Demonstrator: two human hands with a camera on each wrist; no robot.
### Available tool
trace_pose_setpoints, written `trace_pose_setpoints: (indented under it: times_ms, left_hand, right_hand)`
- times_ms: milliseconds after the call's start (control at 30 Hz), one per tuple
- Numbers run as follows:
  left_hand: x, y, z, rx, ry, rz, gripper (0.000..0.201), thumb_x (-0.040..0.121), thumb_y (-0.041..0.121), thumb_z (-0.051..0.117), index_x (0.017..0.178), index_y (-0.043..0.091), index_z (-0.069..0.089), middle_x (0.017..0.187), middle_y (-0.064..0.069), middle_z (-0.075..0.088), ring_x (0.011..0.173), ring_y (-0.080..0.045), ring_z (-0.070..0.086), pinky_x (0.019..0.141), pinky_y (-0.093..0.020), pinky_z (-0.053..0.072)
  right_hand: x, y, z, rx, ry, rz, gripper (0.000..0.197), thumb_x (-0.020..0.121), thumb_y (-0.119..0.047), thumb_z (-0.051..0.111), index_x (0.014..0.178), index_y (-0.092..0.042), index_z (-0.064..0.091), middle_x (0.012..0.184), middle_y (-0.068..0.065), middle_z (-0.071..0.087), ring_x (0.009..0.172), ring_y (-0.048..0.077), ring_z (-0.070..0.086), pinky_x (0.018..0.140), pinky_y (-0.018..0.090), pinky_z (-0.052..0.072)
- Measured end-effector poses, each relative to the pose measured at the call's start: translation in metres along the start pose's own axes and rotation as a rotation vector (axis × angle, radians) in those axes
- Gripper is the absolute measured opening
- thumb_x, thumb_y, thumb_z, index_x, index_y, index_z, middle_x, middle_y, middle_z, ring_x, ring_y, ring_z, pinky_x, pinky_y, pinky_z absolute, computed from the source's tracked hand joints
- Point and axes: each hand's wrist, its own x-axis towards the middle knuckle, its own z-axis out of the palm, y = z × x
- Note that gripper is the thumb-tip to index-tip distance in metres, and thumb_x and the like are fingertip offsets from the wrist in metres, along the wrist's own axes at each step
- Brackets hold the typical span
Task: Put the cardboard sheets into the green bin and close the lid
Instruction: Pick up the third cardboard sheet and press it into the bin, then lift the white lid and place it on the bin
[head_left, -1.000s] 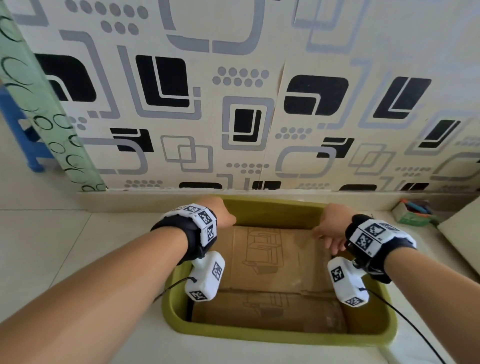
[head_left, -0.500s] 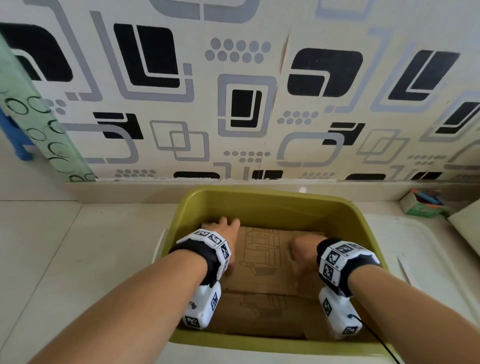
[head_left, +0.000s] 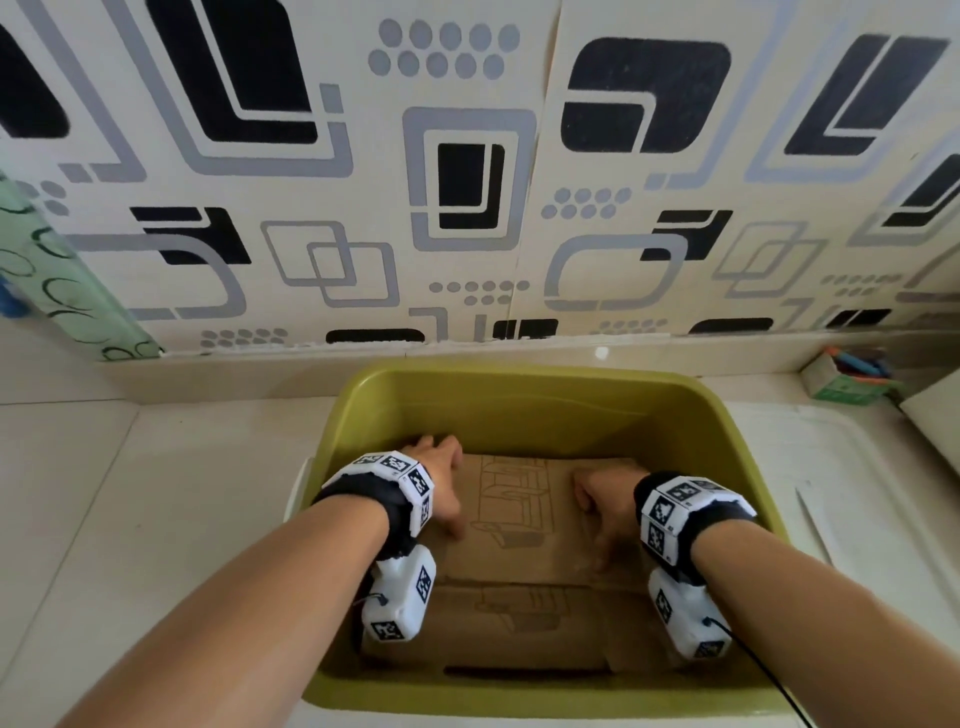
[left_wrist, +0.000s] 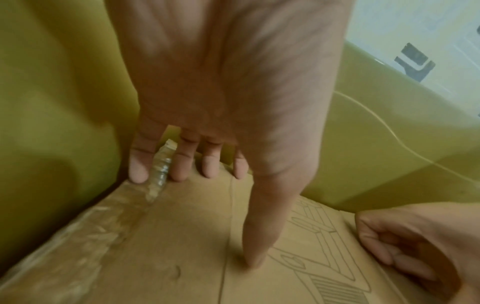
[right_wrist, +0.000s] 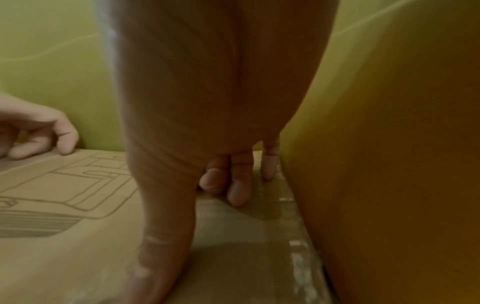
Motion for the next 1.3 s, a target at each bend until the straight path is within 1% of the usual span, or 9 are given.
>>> trace_pose_setpoints:
  times_ms: [100, 233, 300, 567, 767, 900, 1067, 1200, 1300]
  left_hand:
    - [-0.006, -0.001, -0.005, -0.047, 0.022, -0.003, 0.078, 0.062, 0.048, 0.08, 0.13, 0.033, 0.044, 0.131, -0.001, 0.043, 0.116, -0.024, 0.052, 0.092, -0.035, 0.048]
    - [-0.024, 0.0, -0.026, -0.058, 0.025, 0.073, 0.055, 0.084, 0.043, 0.067, 0.134, 0.021, 0.056, 0.136, -0.001, 0.055, 0.12, -0.021, 0.056, 0.099, -0.032, 0.047]
    - [-0.037, 0.002, -0.042, -0.1, 0.085, 0.122, 0.046, 0.086, 0.043, 0.066, 0.126, 0.019, 0.064, 0.128, 0.001, 0.062, 0.115, -0.019, 0.059, 0.098, -0.032, 0.049]
    - [-0.078, 0.015, -0.104, -0.65, 0.611, 0.348, 0.009, 0.093, 0.025, 0.061, 0.09, 0.02, 0.068, 0.078, 0.003, 0.071, 0.063, -0.011, 0.063, 0.05, -0.016, 0.043]
    - [-0.082, 0.017, -0.118, -1.271, 0.71, 0.235, 0.015, 0.095, 0.02, 0.058, 0.105, 0.016, 0.067, 0.104, -0.008, 0.072, 0.084, -0.016, 0.064, 0.076, -0.033, 0.054]
    - [-0.071, 0.032, -0.114, -1.072, 0.702, 0.168, 0.014, 0.091, 0.017, 0.06, 0.099, 0.024, 0.069, 0.116, 0.006, 0.065, 0.11, -0.017, 0.057, 0.104, -0.046, 0.042]
    - [-0.058, 0.047, -0.092, -0.533, 0.589, 0.197, 0.024, 0.095, 0.021, 0.058, 0.117, 0.019, 0.066, 0.121, 0.003, 0.062, 0.104, -0.014, 0.051, 0.097, -0.04, 0.042]
    - [-0.046, 0.051, -0.08, -0.276, 0.645, 0.192, 0.025, 0.09, 0.034, 0.062, 0.114, 0.027, 0.066, 0.119, -0.003, 0.066, 0.087, -0.014, 0.058, 0.066, -0.029, 0.051]
    - [-0.042, 0.061, -0.076, -0.171, 0.662, 0.188, 0.029, 0.087, 0.045, 0.061, 0.112, 0.033, 0.066, 0.106, 0.002, 0.069, 0.068, -0.022, 0.066, 0.055, -0.035, 0.059]
  right_hand:
    - [-0.001, -0.007, -0.004, -0.085, -0.044, 0.01, 0.054, 0.068, -0.041, 0.087, 0.103, -0.013, 0.058, 0.107, 0.003, 0.064, 0.087, 0.02, 0.058, 0.068, 0.033, 0.049]
    - [-0.007, -0.017, -0.018, -0.175, -0.149, 0.009, 0.025, 0.085, -0.032, 0.076, 0.085, -0.013, 0.059, 0.098, 0.005, 0.062, 0.08, 0.022, 0.057, 0.085, 0.037, 0.053]
    - [-0.025, -0.019, -0.035, -0.098, -0.088, -0.043, 0.031, 0.084, -0.031, 0.076, 0.103, -0.007, 0.07, 0.092, 0.005, 0.068, 0.083, 0.024, 0.065, 0.078, 0.035, 0.056]
    - [-0.1, 0.026, -0.103, 1.094, 0.449, -0.269, 0.026, 0.085, -0.037, 0.074, 0.086, -0.013, 0.063, 0.068, 0.0, 0.065, 0.063, 0.014, 0.064, 0.064, 0.028, 0.055]
    - [-0.122, 0.1, -0.087, 1.752, 0.89, -0.072, 0.019, 0.087, -0.029, 0.072, 0.08, -0.017, 0.059, 0.062, 0.001, 0.055, 0.048, 0.016, 0.05, 0.047, 0.025, 0.042]
    - [-0.128, 0.151, -0.043, 1.818, 1.08, 0.199, 0.021, 0.086, -0.023, 0.069, 0.072, -0.019, 0.053, 0.061, 0.003, 0.05, 0.044, 0.016, 0.04, 0.044, 0.022, 0.031]
    - [-0.125, 0.2, 0.009, 1.567, 0.931, 0.473, 0.025, 0.089, -0.026, 0.066, 0.07, -0.013, 0.058, 0.065, 0.005, 0.059, 0.047, 0.019, 0.051, 0.049, 0.023, 0.036]
    - [-0.115, 0.229, 0.043, 1.21, 0.567, 0.594, 0.023, 0.091, -0.026, 0.067, 0.09, -0.004, 0.067, 0.074, 0.004, 0.069, 0.058, 0.021, 0.064, 0.055, 0.028, 0.049]
    - [-0.106, 0.239, 0.066, 1.037, 0.409, 0.659, 0.026, 0.089, -0.024, 0.069, 0.093, 0.001, 0.071, 0.083, 0.009, 0.075, 0.065, 0.024, 0.069, 0.058, 0.032, 0.054]
